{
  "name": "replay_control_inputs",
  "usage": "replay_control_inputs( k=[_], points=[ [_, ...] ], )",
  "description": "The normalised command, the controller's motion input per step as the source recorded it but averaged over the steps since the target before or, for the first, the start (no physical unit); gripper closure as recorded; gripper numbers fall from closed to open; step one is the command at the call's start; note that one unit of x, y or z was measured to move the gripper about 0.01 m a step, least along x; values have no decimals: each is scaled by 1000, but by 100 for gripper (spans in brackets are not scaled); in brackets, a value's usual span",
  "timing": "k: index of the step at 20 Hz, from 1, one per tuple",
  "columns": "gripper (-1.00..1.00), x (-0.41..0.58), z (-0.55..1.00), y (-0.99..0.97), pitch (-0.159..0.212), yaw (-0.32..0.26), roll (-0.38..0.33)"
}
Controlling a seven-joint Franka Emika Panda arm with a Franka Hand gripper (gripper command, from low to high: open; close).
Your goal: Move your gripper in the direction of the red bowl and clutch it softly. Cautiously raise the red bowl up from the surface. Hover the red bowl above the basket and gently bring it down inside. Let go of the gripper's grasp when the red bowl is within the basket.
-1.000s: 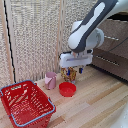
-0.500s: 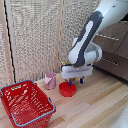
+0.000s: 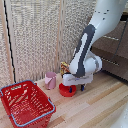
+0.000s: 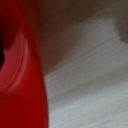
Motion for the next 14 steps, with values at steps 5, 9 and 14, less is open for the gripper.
replay_control_inputs(
  k=[5,9,14],
  points=[
    [100,-21,-51,0,0,-12,0],
    [100,0,353,0,18,-62,0],
    [100,0,536,1,128,-26,35]
  ],
)
